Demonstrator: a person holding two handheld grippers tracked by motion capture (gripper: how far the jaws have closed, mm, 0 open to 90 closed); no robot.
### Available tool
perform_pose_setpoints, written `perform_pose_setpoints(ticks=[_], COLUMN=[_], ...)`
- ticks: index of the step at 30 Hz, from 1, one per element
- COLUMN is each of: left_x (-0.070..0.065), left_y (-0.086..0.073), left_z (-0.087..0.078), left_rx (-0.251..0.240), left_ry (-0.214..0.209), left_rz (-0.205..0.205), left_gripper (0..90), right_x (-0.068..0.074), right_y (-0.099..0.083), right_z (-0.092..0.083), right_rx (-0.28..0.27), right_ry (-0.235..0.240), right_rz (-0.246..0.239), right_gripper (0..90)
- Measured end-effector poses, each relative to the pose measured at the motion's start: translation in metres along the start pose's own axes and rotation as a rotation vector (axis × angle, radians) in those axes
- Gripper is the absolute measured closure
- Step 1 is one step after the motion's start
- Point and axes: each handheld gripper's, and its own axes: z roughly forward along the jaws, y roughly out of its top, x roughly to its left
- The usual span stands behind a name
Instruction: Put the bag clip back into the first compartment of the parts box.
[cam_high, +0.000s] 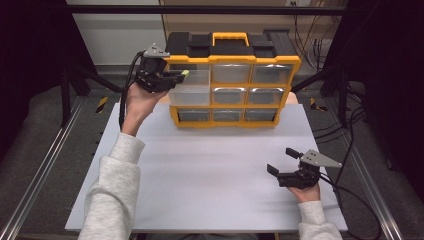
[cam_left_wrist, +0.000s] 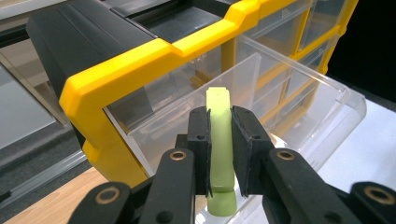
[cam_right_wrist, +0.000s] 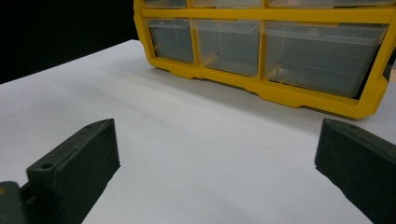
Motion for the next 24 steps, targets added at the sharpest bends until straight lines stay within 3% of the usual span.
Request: perform_pose_setpoints(ticks=[15,24], left_x=[0.000,-0.003], left_y=[-0.002,-0.001], left_z=[0.004,-0.008], left_rx=[0.024,-0.032], left_ry=[0.011,0.034], left_rz=[-0.004,0.012], left_gripper=[76.6,69.7], right_x=[0.000,0.000], right_y=[0.000,0.000], right_z=[0.000,0.000], right_rx=[-0.001,-0.002], right_ry=[0.002,0.002], right_rz=[0.002,0.002], right_gripper=[0.5,0.5])
